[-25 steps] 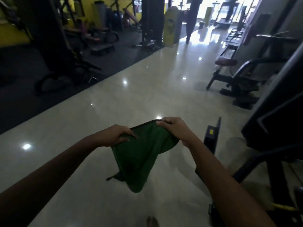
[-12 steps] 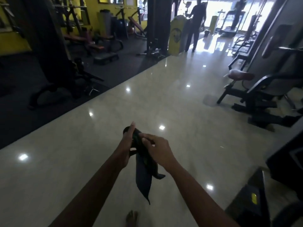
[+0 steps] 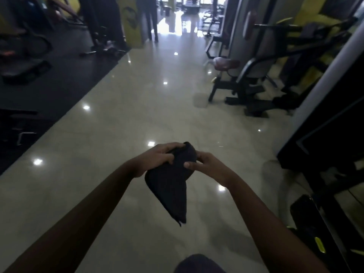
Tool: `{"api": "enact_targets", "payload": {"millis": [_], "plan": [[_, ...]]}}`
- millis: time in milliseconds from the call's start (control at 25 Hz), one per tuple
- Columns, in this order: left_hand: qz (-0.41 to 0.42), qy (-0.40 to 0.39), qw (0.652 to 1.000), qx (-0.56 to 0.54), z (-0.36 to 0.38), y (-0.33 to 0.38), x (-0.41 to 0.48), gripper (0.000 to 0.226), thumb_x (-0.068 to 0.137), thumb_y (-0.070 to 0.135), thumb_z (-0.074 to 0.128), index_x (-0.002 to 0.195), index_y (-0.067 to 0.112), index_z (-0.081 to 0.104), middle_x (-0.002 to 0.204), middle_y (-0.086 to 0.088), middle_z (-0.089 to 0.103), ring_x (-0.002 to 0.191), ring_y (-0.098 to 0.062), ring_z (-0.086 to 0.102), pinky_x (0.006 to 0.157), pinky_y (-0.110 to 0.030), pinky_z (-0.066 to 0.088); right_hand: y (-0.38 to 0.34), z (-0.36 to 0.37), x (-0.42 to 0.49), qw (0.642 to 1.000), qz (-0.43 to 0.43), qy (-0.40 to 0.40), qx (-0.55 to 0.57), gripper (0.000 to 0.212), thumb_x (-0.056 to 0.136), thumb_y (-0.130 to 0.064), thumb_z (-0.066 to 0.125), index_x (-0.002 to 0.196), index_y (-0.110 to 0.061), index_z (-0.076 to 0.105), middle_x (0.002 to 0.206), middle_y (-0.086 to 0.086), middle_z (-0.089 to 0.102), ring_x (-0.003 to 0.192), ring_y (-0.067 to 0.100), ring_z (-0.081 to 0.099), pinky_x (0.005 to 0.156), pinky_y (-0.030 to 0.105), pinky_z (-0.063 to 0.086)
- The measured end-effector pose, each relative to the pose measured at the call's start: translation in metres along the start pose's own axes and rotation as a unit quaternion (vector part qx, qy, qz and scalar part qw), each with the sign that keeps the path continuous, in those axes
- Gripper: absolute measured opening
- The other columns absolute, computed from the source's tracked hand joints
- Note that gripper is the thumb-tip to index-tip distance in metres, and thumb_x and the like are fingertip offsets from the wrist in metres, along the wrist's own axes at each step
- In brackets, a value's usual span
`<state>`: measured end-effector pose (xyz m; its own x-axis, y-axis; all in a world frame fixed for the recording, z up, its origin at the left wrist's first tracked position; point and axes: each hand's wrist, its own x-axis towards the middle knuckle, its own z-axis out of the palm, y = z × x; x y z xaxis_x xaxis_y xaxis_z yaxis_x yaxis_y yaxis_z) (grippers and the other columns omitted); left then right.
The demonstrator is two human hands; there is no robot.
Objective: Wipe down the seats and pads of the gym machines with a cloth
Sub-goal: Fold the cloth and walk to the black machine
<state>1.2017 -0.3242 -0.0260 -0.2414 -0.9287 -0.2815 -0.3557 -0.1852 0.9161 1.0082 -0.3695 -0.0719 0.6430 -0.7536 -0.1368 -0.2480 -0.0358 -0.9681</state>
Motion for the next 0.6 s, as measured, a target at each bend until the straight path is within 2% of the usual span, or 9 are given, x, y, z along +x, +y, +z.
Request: {"api": "enact_targets", "payload": {"millis": [40,120,160,240,320,400,480,560,600], "plan": [[0.014,-0.028,0.999,0.014,-0.009,-0.004,0.025,0.054,0.086,0.006,0.059,0.128,0.037,0.045,0.125,0.005,0.058,0.109,-0.013,0.06,0.088,-0.026,0.052,0.003,-0.013,0.013,0.999,-0.001,0.034,0.024,0.031,0.085,-0.022,0.067,0.115,-0.019,0.063,0.113,0.0,0.067,0.106,0.013,0.063,0.091,0.027,0.05],[0.019,-0.076,0.996,0.036,-0.02,-0.022,0.071,0.078,0.074,0.011,0.077,0.135,0.038,0.037,0.122,0.004,0.061,0.107,-0.013,0.063,0.088,-0.032,0.054,0.015,-0.042,0.035,0.992,0.008,0.111,0.055,0.031,0.084,-0.021,0.068,0.114,-0.016,0.063,0.109,0.004,0.069,0.102,0.018,0.066,0.088,0.033,0.053],[0.01,-0.081,0.996,0.04,-0.023,-0.032,0.094,0.086,0.069,0.009,0.081,0.137,0.035,0.035,0.118,0.001,0.064,0.104,-0.014,0.065,0.087,-0.036,0.055,0.024,-0.056,0.044,0.987,0.02,0.144,0.062,0.031,0.083,-0.022,0.07,0.112,-0.018,0.063,0.108,0.004,0.07,0.1,0.019,0.066,0.088,0.035,0.054],[-0.005,-0.065,0.998,0.021,-0.027,-0.038,0.148,0.086,0.065,0.008,0.083,0.135,0.031,0.04,0.106,-0.005,0.07,0.096,-0.018,0.068,0.084,-0.036,0.056,0.044,-0.089,0.061,0.977,0.049,0.197,0.059,0.028,0.081,-0.025,0.071,0.108,-0.021,0.065,0.105,0.004,0.07,0.096,0.019,0.068,0.084,0.032,0.055],[-0.002,-0.072,0.995,-0.073,-0.03,-0.024,0.206,0.086,0.057,0.019,0.088,0.131,0.029,0.046,0.106,-0.009,0.071,0.099,-0.021,0.068,0.085,-0.033,0.055,0.048,-0.129,0.079,0.96,0.078,0.26,0.069,0.032,0.079,-0.028,0.073,0.108,-0.016,0.066,0.104,0.007,0.071,0.09,0.017,0.069,0.078,0.028,0.057],[0.009,-0.091,0.978,-0.186,-0.033,-0.003,0.27,0.088,0.048,0.041,0.089,0.127,0.03,0.051,0.115,0.0,0.068,0.106,-0.017,0.065,0.087,-0.03,0.053,0.047,-0.181,0.105,0.935,0.093,0.302,0.162,0.041,0.078,-0.034,0.071,0.11,-0.009,0.066,0.106,0.011,0.07,0.091,0.019,0.07,0.076,0.029,0.057],[0.0,-0.127,0.978,-0.165,-0.028,0.01,0.326,0.08,0.05,0.057,0.083,0.12,0.029,0.056,0.111,0.011,0.068,0.102,-0.007,0.065,0.088,-0.026,0.052,0.048,-0.231,0.13,0.917,0.107,0.261,0.283,0.057,0.075,-0.053,0.063,0.116,-0.014,0.063,0.114,0.005,0.068,0.102,0.019,0.066,0.084,0.032,0.054],[-0.031,-0.15,0.987,-0.058,-0.018,0.01,0.37,0.058,0.067,0.044,0.079,0.114,0.014,0.064,0.091,0.01,0.071,0.08,-0.001,0.068,0.076,-0.022,0.055,0.076,-0.255,0.146,0.932,0.187,0.191,0.245,0.059,0.075,-0.063,0.052,0.118,-0.024,0.058,0.116,-0.005,0.066,0.107,0.014,0.061,0.092,0.033,0.049],[-0.046,-0.136,0.989,-0.027,-0.016,0.009,0.395,0.044,0.076,0.033,0.075,0.11,0.007,0.065,0.082,0.007,0.07,0.067,0.0,0.066,0.065,-0.019,0.054,0.095,-0.258,0.151,0.936,0.229,0.173,0.203,0.051,0.08,-0.057,0.054,0.118,-0.023,0.057,0.117,-0.003,0.064,0.106,0.013,0.06,0.092,0.032,0.049]]}}
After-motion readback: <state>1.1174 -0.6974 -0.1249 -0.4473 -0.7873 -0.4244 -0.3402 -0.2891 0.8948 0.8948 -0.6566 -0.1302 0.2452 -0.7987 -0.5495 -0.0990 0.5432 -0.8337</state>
